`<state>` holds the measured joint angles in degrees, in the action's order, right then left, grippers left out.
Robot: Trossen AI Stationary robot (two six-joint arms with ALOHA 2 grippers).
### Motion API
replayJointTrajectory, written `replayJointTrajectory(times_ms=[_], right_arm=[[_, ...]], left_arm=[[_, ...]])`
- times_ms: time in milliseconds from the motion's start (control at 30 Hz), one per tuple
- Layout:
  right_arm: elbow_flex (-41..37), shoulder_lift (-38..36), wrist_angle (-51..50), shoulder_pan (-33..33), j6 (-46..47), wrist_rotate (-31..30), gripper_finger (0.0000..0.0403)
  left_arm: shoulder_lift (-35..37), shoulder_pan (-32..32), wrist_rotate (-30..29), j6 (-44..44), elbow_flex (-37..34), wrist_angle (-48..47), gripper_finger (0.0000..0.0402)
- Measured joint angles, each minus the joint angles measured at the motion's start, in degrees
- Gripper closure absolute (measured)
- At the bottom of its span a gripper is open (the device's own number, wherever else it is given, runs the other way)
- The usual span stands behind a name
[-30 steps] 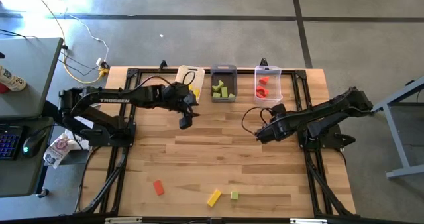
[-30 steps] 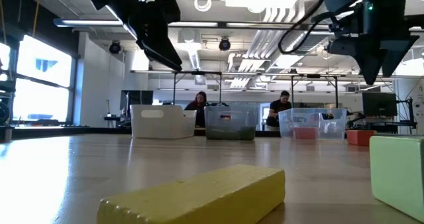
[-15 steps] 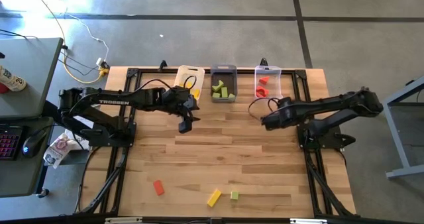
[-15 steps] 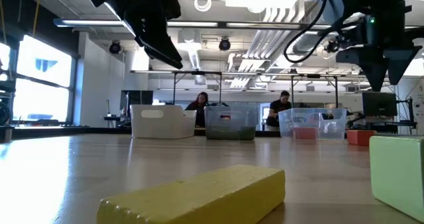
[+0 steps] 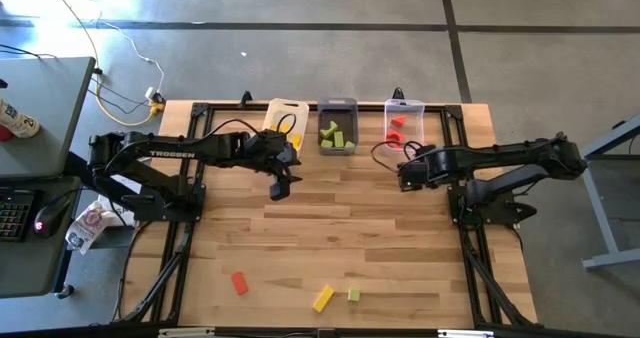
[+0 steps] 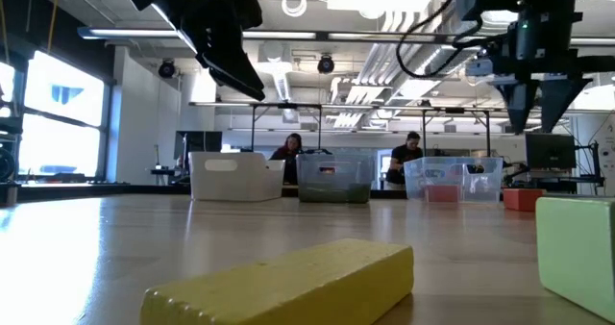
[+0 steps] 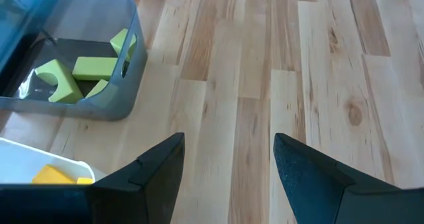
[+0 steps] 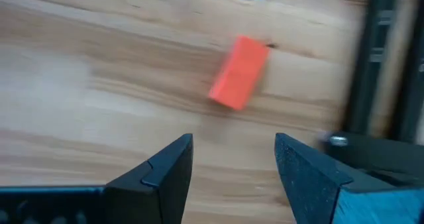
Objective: Sort & place blocks by color
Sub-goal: Put the orange block into the transparent bin
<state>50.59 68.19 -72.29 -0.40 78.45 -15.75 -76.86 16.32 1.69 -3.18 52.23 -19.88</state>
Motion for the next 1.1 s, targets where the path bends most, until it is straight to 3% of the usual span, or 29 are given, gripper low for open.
replayJointTrajectory(times_ms=[400,667,1100], right_arm=[[0.0,0.01,6.1,0.0,-2.87,-2.65,0.0201],[-0.22,0.01,6.81,0.0,2.04,-2.28,0.0201],[-14.17,0.06,16.19,-3.4,8.06,2.32,0.0201]], left_arm=[[-0.02,-1.19,0.0,-0.44,0.0,-1.04,0.0183],[0.07,-2.59,0.0,-0.43,0.02,-3.79,0.0183],[4.01,-6.05,0.15,-1.95,0.09,-4.39,0.0183]])
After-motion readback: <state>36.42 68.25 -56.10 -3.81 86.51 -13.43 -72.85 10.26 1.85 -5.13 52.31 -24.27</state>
